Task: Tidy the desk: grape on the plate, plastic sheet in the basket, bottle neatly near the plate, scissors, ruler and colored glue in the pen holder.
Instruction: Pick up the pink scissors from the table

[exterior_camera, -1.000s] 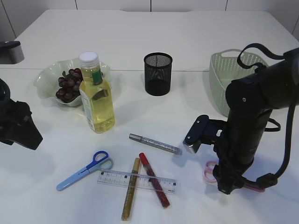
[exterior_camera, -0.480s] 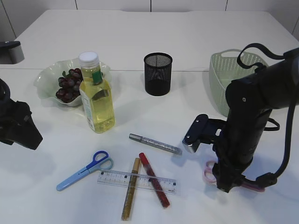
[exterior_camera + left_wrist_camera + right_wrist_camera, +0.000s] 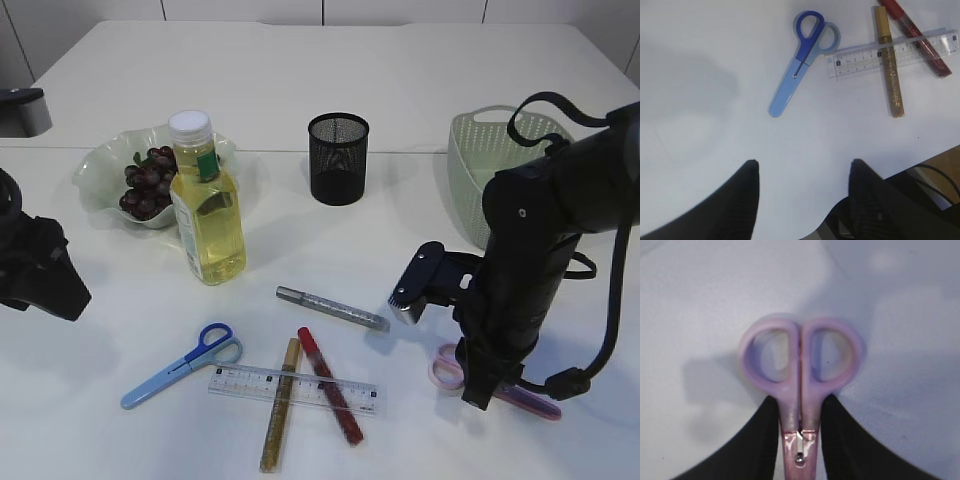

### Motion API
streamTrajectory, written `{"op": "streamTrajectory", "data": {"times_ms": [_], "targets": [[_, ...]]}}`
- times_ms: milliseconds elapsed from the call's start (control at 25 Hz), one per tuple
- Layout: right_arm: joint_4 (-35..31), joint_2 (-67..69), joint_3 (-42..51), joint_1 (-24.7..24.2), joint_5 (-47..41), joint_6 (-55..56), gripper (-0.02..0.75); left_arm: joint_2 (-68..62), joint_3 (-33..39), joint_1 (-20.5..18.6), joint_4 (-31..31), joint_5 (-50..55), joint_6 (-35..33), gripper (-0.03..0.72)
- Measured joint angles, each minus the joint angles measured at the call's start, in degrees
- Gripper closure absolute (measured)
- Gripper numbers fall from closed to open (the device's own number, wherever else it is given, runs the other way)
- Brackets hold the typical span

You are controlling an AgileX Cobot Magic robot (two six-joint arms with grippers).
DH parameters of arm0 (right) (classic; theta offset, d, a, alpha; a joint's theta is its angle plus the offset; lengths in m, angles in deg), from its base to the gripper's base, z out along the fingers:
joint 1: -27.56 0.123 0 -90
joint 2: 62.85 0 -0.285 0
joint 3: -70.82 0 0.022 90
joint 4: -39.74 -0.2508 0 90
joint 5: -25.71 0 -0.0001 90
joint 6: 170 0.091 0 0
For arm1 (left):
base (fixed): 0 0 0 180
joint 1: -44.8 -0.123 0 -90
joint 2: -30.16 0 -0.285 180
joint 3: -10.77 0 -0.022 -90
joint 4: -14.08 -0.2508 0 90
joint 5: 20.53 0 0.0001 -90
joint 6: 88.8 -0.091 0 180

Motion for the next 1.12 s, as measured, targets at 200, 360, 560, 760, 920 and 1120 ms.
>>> {"op": "streamTrajectory", "data": {"times_ms": [200,360,560,760,920,1120], "targets": [[0.00,0.00,0.00,0.00,0.00,-0.10,0.500,0.00,0.00,0.00,0.00,0.00,0.00,0.272],[0.00,0.00,0.00,0.00,0.00,-0.10,0.500,0.00,0.00,0.00,0.00,0.00,0.00,0.272],[0.00,0.00,0.00,0.00,0.00,-0.10,0.500,0.00,0.00,0.00,0.00,0.00,0.00,0.272],[-0.34,0.00,0.00,0.00,0.12,-0.10,0.524,0.00,0.00,0.00,0.00,0.00,0.00,0.272],[-0.93,0.00,0.00,0.00,0.45,-0.10,0.532,0.00,0.00,0.00,0.00,0.00,0.00,0.273],[-2.42,0.00,0.00,0.00,0.67,-0.10,0.532,0.00,0.00,0.00,0.00,0.00,0.00,0.273]]}}
